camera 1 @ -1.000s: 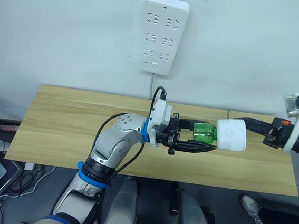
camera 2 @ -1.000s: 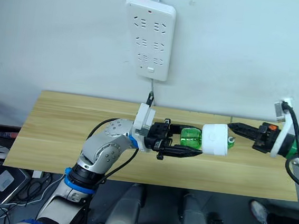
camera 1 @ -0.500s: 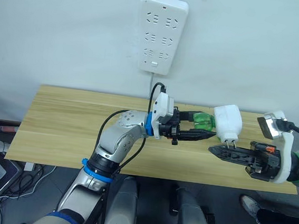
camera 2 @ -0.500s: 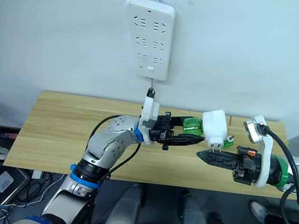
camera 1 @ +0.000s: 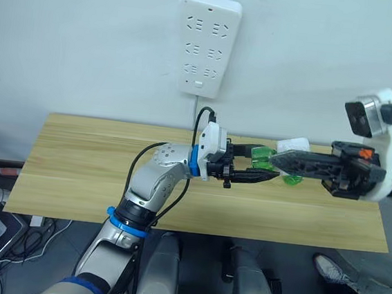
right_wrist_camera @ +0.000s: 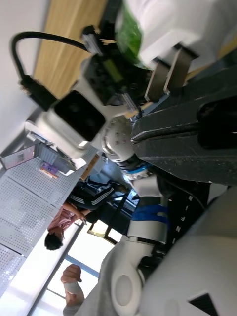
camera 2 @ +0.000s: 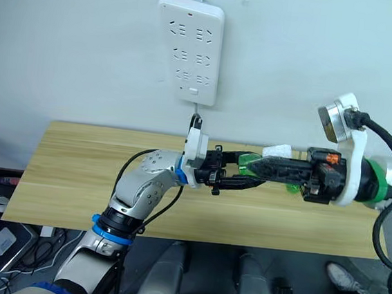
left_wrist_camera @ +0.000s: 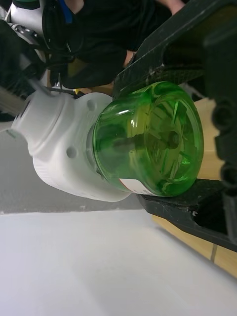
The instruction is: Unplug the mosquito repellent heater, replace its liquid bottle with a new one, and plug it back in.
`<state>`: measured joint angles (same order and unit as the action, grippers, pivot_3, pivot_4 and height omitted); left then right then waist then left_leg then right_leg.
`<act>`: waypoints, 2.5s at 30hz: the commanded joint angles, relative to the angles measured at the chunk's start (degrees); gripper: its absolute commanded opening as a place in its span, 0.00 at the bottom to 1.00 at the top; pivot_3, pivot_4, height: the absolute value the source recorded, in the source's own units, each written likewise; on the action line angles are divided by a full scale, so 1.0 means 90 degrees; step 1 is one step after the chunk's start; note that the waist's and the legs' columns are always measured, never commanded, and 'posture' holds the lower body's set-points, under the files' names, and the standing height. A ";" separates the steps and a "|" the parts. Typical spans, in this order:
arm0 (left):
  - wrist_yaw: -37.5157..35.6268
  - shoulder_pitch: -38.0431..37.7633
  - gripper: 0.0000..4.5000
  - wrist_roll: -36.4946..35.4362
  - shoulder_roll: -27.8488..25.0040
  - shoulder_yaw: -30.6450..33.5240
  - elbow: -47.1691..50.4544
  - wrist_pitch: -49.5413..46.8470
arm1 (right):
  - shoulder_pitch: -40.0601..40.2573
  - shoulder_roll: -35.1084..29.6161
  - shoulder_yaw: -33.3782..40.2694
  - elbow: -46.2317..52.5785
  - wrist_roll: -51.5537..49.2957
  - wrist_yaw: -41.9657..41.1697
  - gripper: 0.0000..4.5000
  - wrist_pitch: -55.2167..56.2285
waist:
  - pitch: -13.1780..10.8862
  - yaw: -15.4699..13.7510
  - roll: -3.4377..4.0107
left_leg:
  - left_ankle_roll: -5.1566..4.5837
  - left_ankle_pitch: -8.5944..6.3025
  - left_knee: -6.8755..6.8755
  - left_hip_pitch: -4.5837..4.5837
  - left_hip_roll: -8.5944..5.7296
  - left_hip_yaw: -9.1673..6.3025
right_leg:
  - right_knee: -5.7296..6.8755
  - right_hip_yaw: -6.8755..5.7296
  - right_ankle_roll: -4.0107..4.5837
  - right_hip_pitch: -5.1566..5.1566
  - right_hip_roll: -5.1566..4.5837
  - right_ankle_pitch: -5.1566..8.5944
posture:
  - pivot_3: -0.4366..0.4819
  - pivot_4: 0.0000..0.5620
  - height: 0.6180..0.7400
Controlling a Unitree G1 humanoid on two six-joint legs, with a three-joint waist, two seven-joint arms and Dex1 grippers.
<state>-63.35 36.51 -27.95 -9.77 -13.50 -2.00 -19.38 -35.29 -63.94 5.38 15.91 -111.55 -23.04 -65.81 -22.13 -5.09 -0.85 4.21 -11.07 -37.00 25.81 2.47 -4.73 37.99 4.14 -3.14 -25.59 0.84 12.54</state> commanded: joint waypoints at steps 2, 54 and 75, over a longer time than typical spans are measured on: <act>-0.0391 -0.0084 0.50 0.0046 -0.0043 -0.0298 0.0248 0.0143 | -0.0559 0.0132 -0.0165 -0.0457 -0.0162 0.0613 0.01 -0.0159 | 0.0000 0.0012 0.0000 | 0.0000 0.0000 0.0001 0.0002 -0.0002 0.0000 | -0.0002 0.0000 0.0025 -0.0001 -0.0002 -0.0015 | 0.67 0.58 1.00; -0.0788 -0.0368 0.50 -0.0018 -0.0020 -0.0113 0.0296 0.0606 | -0.0704 0.0030 -0.0245 -0.0990 0.0193 0.1870 0.01 -0.0570 | 0.0004 0.0186 0.0004 | -0.0001 0.0000 0.0004 0.0012 -0.0001 0.0006 | 0.0003 0.0002 0.0026 -0.0018 -0.0001 -0.0015 | 0.65 0.53 1.00; -0.0587 -0.0390 0.50 0.0115 0.0025 -0.0036 0.0206 0.0831 | -0.0788 0.0148 0.0016 -0.1300 -0.0125 0.1651 0.01 -0.0570 | 0.0003 0.0212 0.0004 | -0.0001 0.0000 0.0003 0.0012 0.0000 0.0006 | 0.0006 0.0002 0.0027 -0.0018 0.0000 -0.0016 | 0.66 0.56 1.00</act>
<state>-69.07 32.61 -26.25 -10.44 -15.10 -2.58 -14.27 -41.32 -62.16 2.86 4.94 -109.57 -7.35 -71.20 -22.10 -3.19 -0.81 4.20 -11.06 -36.98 25.92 2.47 -4.67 38.04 4.16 -2.89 -25.75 0.84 12.39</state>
